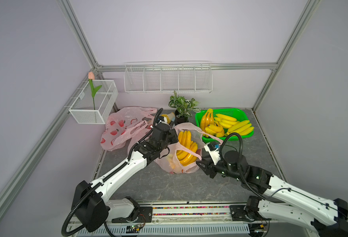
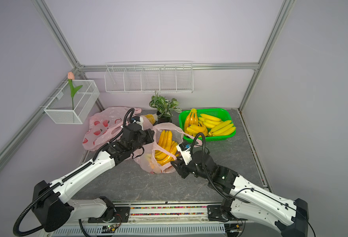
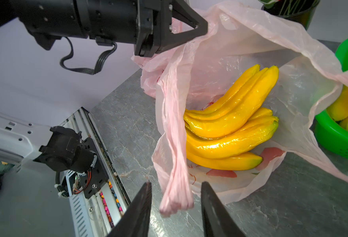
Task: Place the banana into a plastic bag & tie a knot
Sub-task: Adjust the plastic bag at the center of the board.
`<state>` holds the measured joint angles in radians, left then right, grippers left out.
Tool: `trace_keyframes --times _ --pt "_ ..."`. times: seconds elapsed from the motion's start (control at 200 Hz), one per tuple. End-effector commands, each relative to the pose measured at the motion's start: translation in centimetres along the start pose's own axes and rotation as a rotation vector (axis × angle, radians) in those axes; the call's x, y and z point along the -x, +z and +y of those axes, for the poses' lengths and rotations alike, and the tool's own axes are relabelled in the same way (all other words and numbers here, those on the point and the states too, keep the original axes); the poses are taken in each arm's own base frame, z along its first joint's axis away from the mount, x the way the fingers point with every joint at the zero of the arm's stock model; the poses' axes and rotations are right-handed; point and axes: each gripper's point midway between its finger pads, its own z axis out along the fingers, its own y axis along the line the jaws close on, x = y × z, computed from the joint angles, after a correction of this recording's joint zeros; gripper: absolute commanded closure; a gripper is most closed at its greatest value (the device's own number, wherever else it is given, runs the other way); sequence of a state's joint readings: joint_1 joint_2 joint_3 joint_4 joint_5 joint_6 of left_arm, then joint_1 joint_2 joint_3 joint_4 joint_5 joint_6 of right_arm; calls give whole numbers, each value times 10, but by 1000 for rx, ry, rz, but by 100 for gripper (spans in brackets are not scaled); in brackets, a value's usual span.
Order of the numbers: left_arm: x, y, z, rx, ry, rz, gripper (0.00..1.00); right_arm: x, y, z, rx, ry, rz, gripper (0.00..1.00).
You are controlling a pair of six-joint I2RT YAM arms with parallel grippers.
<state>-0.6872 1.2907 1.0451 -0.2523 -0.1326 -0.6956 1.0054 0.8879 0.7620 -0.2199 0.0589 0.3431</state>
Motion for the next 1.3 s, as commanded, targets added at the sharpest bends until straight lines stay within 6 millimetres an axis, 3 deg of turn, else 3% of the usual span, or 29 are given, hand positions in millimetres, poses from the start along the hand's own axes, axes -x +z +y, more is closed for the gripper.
trace_keyframes --times 0.0,0.205,0.27,0.37,0.485,0.58,0.65,0.735,0.895,1.129,1.294 --pt "-8 6 10 30 6 21 100 22 -3 13 40 -15 -54 66" --pt "-6 1 16 58 29 9 100 26 -12 3 -28 -18 -42 90" --pt "-2 -6 15 57 53 0 100 29 -15 -1 -60 -27 -37 93" --pt "11 -29 7 30 135 -29 66 50 -23 2 -81 -47 -47 93" --pt "30 -67 -20 -121 262 -132 37 65 -18 4 -112 -87 -11 93" --pt "39 -103 -46 -277 354 -286 28 76 -12 6 -127 -117 6 93" --pt "32 -125 -69 -405 465 -396 22 83 -9 7 -131 -133 13 93" --pt "19 -136 -94 -525 575 -433 22 90 -7 9 -128 -148 17 93" --pt "-14 -138 -123 -708 747 -421 28 96 -11 11 -122 -158 6 93" --pt "-60 -126 -134 -798 935 -375 33 100 -17 20 -69 -135 -36 93" --pt "-76 -109 -137 -768 976 -323 40 101 -14 23 -49 -117 -41 93"
